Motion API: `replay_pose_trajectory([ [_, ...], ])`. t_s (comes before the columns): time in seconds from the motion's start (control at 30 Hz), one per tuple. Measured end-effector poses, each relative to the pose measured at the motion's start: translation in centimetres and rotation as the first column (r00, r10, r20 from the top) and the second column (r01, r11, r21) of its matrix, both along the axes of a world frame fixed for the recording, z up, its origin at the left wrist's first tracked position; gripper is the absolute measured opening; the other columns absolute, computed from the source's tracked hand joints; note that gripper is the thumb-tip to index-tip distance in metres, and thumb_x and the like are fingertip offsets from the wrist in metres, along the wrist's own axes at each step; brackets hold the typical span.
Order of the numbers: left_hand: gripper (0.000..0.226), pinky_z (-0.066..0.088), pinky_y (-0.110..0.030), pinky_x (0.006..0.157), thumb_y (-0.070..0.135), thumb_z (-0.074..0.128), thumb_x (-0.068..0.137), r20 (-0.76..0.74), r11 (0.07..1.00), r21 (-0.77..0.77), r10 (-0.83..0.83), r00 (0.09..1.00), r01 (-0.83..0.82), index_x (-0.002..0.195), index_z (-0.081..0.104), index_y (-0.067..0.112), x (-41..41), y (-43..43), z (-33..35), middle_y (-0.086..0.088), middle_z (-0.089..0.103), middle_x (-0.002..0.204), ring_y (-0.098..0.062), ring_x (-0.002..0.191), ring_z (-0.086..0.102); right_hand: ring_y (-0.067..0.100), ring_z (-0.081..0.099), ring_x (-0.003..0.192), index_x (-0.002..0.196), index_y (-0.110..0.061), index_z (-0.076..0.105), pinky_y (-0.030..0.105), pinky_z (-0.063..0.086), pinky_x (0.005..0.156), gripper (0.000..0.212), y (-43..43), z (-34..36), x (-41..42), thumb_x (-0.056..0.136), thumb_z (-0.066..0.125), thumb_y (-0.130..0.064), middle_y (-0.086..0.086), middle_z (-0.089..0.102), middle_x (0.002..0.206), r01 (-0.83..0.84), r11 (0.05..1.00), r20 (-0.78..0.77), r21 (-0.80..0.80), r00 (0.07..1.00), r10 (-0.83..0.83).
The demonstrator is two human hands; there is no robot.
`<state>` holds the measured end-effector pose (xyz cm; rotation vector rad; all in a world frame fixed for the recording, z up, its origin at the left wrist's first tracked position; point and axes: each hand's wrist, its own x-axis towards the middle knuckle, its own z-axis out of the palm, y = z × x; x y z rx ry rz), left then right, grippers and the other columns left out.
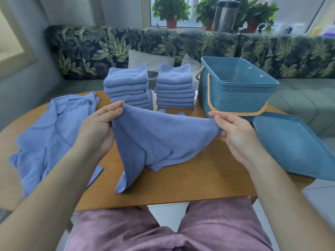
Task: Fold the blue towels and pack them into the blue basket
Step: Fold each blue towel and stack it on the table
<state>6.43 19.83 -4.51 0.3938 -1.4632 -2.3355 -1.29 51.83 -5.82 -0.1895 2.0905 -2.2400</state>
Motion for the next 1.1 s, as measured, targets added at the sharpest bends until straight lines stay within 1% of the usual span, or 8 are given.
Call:
replay_pose_trajectory([
  [0.07,0.021,0.054,-0.024,0.094,0.004,0.065,0.091,-0.034,0.999,-0.005,0.036,0.999,-0.036,0.109,0.073,0.011,-0.7,-0.9,2.5,-0.004,0.076,0.107,-0.013,0.106,0.07,0.019,0.068,0.085,0.108,-0.015,0.074,0.037,0.056,0.077,0.017,-0.3,2.5,-0.8,0.102,0.058,-0.017,0.005,0.075,0.094,-0.004,1.0,-0.052,-0.001,0.999,0.004],
  [0.27,0.022,0.054,-0.016,0.065,-0.002,0.069,0.085,-0.126,0.983,-0.078,0.155,0.98,-0.165,0.104,0.074,0.01,-2.4,-2.5,10.1,0.0,0.076,0.079,-0.007,0.067,0.068,0.02,0.068,0.084,0.109,-0.016,0.074,0.033,0.055,0.067,0.015,-1.4,10.2,-3.7,0.101,0.061,-0.019,0.008,0.077,0.1,0.037,0.999,-0.188,0.035,0.982,-0.03],
  [0.43,0.026,0.053,-0.026,0.079,-0.003,0.056,0.092,-0.137,0.993,-0.076,0.074,0.988,-0.085,0.102,0.068,0.019,-3.9,-3.0,15.3,-0.004,0.07,0.089,-0.013,0.079,0.062,0.023,0.069,0.087,0.104,-0.019,0.076,0.044,0.059,0.078,0.013,-2.5,15.3,-5.7,0.1,0.063,-0.019,0.008,0.077,0.103,0.084,0.993,-0.278,0.08,0.959,-0.058],
  [0.57,0.034,0.047,-0.031,0.079,-0.008,0.047,0.09,-0.082,0.995,-0.084,0.049,0.995,-0.056,0.101,0.063,0.021,-4.4,-3.1,16.6,-0.009,0.06,0.093,-0.018,0.078,0.057,0.022,0.068,0.088,0.098,-0.02,0.075,0.043,0.059,0.08,0.014,-2.9,17.3,-6.3,0.1,0.062,-0.016,0.008,0.076,0.108,0.081,0.992,-0.293,0.095,0.955,-0.05],
  [0.67,0.042,0.046,-0.029,0.082,-0.011,0.039,0.09,-0.027,0.999,-0.048,-0.012,1.0,0.01,0.107,0.063,0.019,-4.2,-3.3,16.4,-0.016,0.059,0.11,-0.02,0.08,0.054,0.023,0.069,0.092,0.099,-0.019,0.076,0.042,0.059,0.081,0.014,-2.6,17.8,-6.6,0.1,0.063,-0.015,0.007,0.076,0.108,0.053,0.995,-0.278,0.089,0.96,-0.026],
  [0.87,0.063,0.042,-0.031,0.089,-0.014,0.026,0.077,0.088,0.987,-0.023,-0.153,0.984,0.156,0.113,0.066,0.018,-3.8,-3.3,14.9,-0.018,0.059,0.134,-0.025,0.111,0.056,0.022,0.067,0.088,0.103,-0.014,0.075,0.037,0.056,0.08,0.025,-2.5,17.4,-6.7,0.095,0.059,0.003,0.014,0.073,0.11,-0.049,0.991,-0.194,0.121,0.978,0.072],
  [0.97,0.061,0.047,-0.035,0.098,-0.012,0.03,0.074,0.088,0.991,0.03,-0.131,0.987,0.129,0.117,0.066,0.012,-3.9,-3.1,14.8,-0.016,0.059,0.129,-0.028,0.106,0.058,0.023,0.065,0.089,0.106,-0.017,0.075,0.032,0.053,0.07,0.038,-2.9,17.2,-6.8,0.091,0.053,0.01,0.012,0.072,0.113,-0.069,0.989,-0.154,0.133,0.984,0.09],
  [1.1,0.03,0.049,-0.036,0.085,0.006,0.052,0.087,0.018,0.989,0.1,-0.11,0.994,0.107,0.11,0.071,0.011,-4.1,-3.1,15.3,-0.008,0.062,0.097,-0.021,0.081,0.058,0.02,0.063,0.084,0.11,-0.022,0.076,0.029,0.049,0.064,0.026,-3.2,17.2,-7.5,0.094,0.06,-0.009,0.005,0.073,0.108,0.008,0.994,-0.127,0.105,0.992,0.005],
])
